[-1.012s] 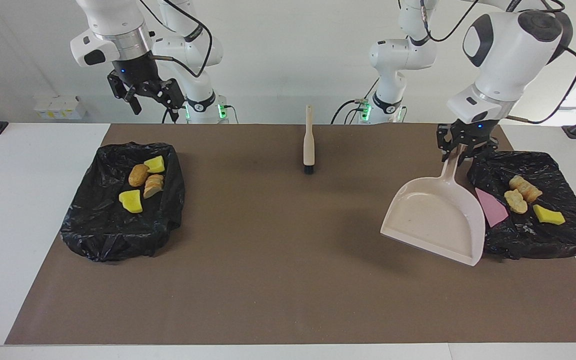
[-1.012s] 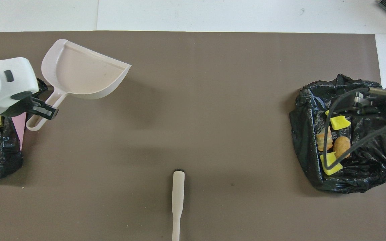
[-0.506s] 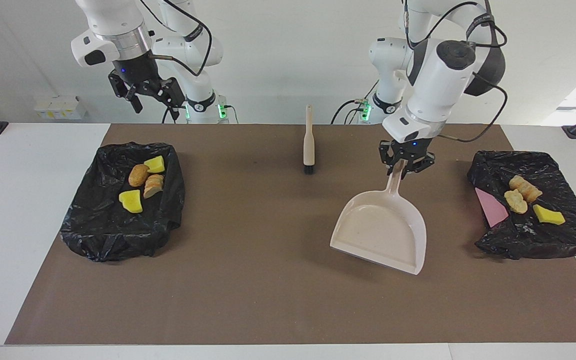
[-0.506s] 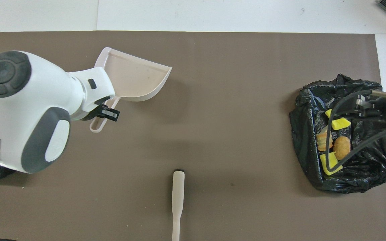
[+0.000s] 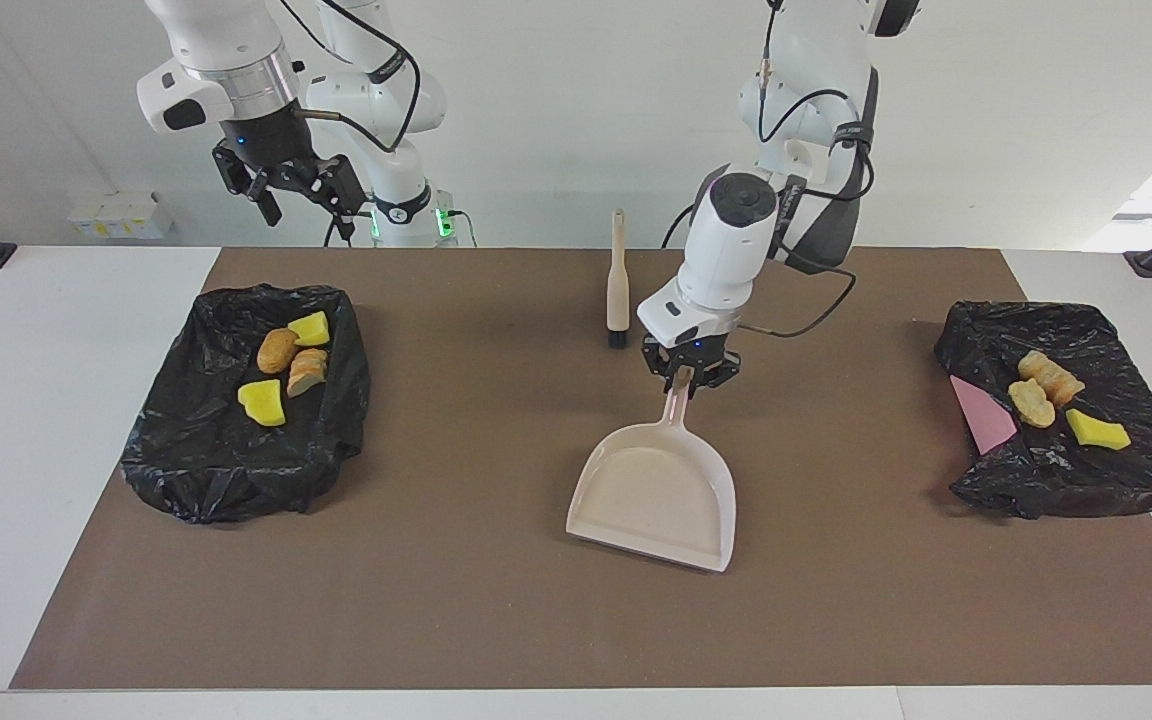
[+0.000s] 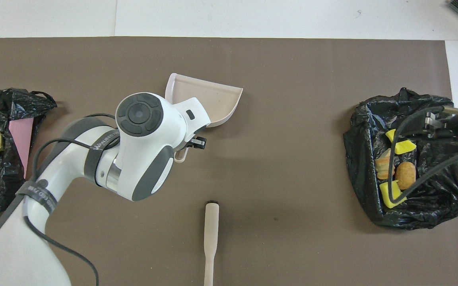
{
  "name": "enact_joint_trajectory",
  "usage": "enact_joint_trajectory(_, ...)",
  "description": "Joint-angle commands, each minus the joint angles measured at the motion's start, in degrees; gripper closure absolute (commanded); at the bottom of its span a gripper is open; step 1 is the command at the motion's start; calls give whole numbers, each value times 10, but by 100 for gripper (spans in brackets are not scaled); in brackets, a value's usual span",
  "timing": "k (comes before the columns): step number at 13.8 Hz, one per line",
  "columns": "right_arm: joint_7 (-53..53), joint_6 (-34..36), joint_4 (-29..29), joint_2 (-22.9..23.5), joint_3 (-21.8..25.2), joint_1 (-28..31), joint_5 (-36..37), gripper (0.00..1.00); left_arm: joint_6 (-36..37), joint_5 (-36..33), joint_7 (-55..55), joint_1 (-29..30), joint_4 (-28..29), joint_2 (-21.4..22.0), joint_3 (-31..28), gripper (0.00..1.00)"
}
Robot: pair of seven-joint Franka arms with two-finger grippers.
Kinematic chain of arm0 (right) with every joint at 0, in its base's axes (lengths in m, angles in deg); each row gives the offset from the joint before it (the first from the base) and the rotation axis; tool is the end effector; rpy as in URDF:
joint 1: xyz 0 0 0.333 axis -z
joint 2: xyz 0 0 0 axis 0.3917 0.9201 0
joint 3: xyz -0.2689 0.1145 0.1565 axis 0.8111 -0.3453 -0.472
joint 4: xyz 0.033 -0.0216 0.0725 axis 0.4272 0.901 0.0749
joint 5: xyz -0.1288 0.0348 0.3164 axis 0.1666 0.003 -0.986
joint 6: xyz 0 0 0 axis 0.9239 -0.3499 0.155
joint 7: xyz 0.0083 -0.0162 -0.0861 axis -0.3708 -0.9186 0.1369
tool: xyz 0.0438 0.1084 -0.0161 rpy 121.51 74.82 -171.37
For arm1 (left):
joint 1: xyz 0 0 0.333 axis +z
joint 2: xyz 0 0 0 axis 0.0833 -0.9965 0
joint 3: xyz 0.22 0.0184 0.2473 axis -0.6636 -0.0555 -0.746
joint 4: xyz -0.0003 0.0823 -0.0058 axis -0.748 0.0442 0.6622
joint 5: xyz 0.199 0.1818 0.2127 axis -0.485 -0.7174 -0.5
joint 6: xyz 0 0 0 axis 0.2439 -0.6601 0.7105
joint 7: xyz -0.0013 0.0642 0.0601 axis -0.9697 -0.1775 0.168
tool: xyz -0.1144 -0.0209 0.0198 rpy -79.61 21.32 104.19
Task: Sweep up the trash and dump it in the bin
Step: 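Bring the empty dustpan back with the left gripper and set it down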
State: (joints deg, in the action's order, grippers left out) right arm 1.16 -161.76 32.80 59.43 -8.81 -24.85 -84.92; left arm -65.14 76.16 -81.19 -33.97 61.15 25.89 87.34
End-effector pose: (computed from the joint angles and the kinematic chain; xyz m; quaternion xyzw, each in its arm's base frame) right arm 0.4754 0.0491 0.6685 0.9913 -0.1316 -0.0025 0.0008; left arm 0.5040 -0.3204 0.4253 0.9891 -0.1407 0.0292 0.0314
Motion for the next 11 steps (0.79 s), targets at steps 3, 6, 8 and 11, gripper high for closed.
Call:
enact_joint_trajectory(3,14,-2,15,-13,-2,11,-14,0,-26,0,-155,-48,-1,-10,-12,99)
enact_joint_trajectory(6,14,-2,14,-13,-2,10,-14,0,-7,-2,-157,-43,-1,-9,-14,0)
enact_joint_trajectory(8,13,-2,15,-13,-2,11,-14,0,-4,-3,-155,-32,-7,-3,-19,0)
enact_joint_trajectory(11,14,-2,14,-13,-2,11,-14,0,9,-19,-150,1,-27,0,-20,0)
